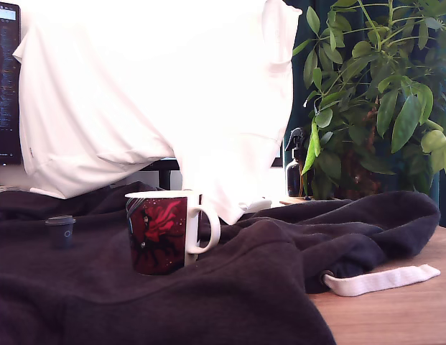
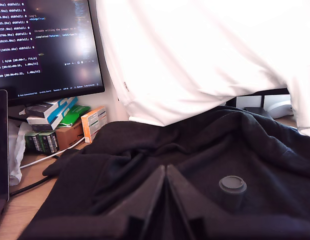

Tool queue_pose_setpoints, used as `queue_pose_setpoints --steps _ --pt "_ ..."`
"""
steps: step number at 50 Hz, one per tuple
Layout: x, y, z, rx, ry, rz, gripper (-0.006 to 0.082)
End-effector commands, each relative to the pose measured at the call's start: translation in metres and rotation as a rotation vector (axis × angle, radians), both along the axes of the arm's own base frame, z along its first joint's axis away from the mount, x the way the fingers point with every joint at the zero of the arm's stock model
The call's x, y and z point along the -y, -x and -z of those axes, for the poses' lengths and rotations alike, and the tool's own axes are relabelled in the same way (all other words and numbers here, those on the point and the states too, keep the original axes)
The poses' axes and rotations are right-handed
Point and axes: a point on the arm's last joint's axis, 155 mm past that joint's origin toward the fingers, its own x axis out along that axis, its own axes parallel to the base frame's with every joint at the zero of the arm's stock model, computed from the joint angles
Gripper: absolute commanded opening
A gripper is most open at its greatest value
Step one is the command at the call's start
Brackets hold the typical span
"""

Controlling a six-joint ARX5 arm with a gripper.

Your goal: Pick the grey coffee capsule and place it inside the red coffee cup

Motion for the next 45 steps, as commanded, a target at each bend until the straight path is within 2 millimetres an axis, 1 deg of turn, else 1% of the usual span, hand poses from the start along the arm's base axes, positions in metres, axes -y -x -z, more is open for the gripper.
queue_pose_setpoints --steps 1,6,21,27,30,37,39,42,45 --pt "0.009 -0.001 0.025 -0.057 0.083 0.07 -0.0013" --pt "0.009 -0.001 0.018 -0.029 0.077 0.071 -0.0013" --pt "0.01 -0.001 0.021 -0.042 0.083 0.076 -0.0013" --pt "0.012 -0.001 0.017 -0.025 0.092 0.087 -0.0013" --pt "0.015 -0.001 0.007 0.01 0.128 0.107 -0.0013" --pt "0.028 0.006 -0.033 0.157 0.224 0.2 -0.0013" --pt "0.031 0.008 -0.042 0.186 0.253 0.223 -0.0014" --pt "0.034 0.01 -0.05 0.211 0.295 0.247 -0.0014" --pt "0.039 0.011 -0.054 0.207 0.325 0.28 -0.0014"
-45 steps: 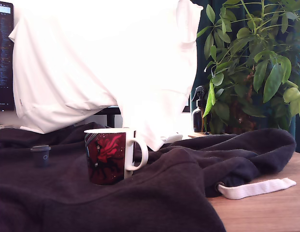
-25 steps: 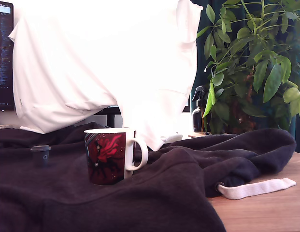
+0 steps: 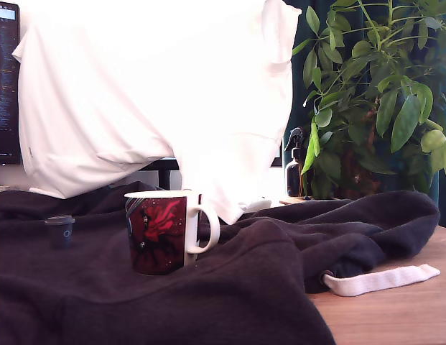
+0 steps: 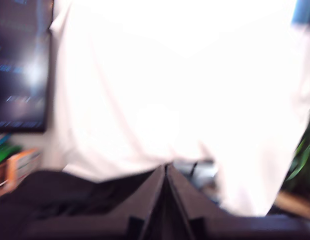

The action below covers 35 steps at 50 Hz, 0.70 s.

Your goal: Pick the grey coffee capsule and place it inside the red coffee cup

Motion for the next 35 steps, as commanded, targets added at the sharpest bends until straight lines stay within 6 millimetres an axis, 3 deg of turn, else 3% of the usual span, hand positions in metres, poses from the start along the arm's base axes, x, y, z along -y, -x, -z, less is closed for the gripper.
queue_pose_setpoints --steps 1,14,17,23,25,35 --pt "0.007 -0.003 0.01 -0.034 0.026 0.044 -0.0014" --pt "0.021 -0.021 0.019 -0.109 -0.035 0.094 0.0018" --pt "0.024 -0.028 0.026 -0.13 -0.067 0.099 0.0147" --pt "0.034 -0.042 0.045 -0.174 -0.156 0.113 0.0638" --pt "0.037 -0.047 0.054 -0.206 -0.177 0.123 0.0721" --pt "0.052 -0.075 0.08 -0.295 -0.249 0.15 0.0738"
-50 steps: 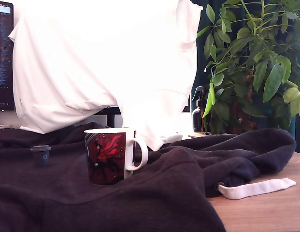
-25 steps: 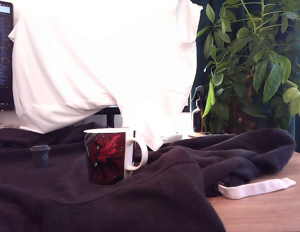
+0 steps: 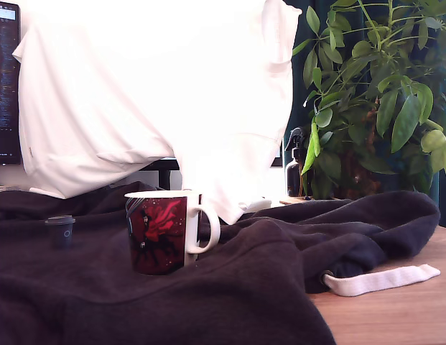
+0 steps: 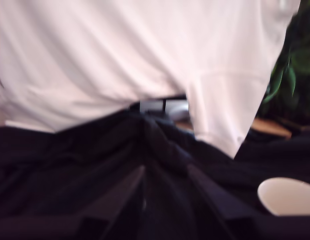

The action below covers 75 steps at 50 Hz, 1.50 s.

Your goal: Pick the grey coffee capsule and place it inside the red coffee cup

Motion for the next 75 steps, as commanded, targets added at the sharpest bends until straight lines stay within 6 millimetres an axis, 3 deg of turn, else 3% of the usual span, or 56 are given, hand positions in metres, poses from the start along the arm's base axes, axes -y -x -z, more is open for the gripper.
queue_pose_setpoints --steps 1,15,36,50,59,63,70,75 --pt "0.005 -0.016 0.014 -0.049 -0.034 0.006 0.0738" --pt "0.012 -0.064 0.053 -0.127 -0.134 0.011 0.0734" --pt "0.018 -0.129 0.092 -0.176 -0.198 0.021 0.0734" --pt "0.011 -0.134 0.126 -0.267 -0.196 0.026 0.0734" --pt "0.012 -0.133 0.13 -0.28 -0.196 0.031 0.0731" --pt "0.012 -0.131 0.135 -0.303 -0.197 0.035 0.0642" --pt "0.014 -0.124 0.149 -0.363 -0.2 0.053 0.0313" --pt "0.014 -0.125 0.147 -0.354 -0.2 0.052 0.0179"
